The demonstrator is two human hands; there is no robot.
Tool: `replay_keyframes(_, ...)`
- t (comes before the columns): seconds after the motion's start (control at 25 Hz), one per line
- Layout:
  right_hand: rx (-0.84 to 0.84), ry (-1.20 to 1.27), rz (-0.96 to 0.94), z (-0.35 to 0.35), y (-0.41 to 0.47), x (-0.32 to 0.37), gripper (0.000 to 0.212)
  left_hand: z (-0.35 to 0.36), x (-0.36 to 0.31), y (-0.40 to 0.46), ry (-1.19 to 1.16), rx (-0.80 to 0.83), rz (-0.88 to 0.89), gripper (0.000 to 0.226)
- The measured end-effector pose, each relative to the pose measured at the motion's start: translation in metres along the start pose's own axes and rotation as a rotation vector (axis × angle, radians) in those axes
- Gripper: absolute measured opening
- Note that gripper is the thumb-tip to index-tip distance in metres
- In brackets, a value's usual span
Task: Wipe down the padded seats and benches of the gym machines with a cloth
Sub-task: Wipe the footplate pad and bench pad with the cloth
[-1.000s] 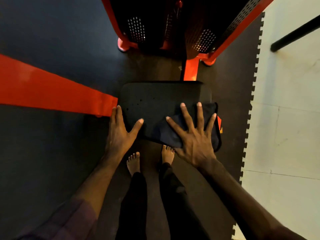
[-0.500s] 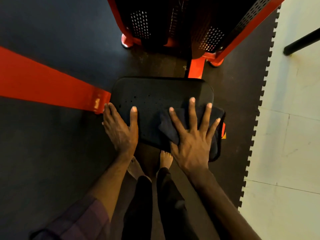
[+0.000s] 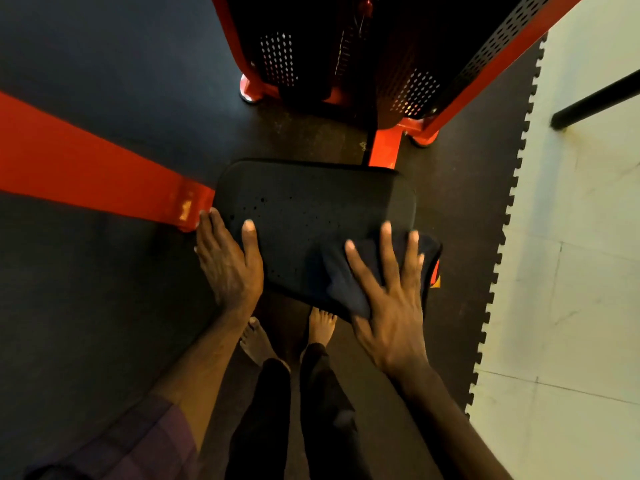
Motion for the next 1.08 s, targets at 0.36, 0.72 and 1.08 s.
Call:
replay_keyframes(0.36,-0.016,-0.223,0.054,-0.011,0.074,-0.005,0.086,0.002,0.002,0.001,0.012,-0.058,0.007,0.088)
replay_keyframes(0.72,0.08,-0.49,0.024,0.001,0.141,0.009,0.09,0.001,0.004,0.0,0.024,-0.106,0.001,0.079)
replay_keyframes(1.08,0.177,-0.596,0.01,0.014,0.16,0.013,0.087,-0.007,-0.003,-0.003,0.021,-0.14,0.008,0.075)
Point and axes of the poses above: each hand's wrist, its own y-axis towards the middle knuckle, its own z-axis out of the palm, x = y × z, the point moved 9 cm from there along y, towards the middle knuckle, and after that the axes turned 1 degree about -z, right-handed, at the moved point
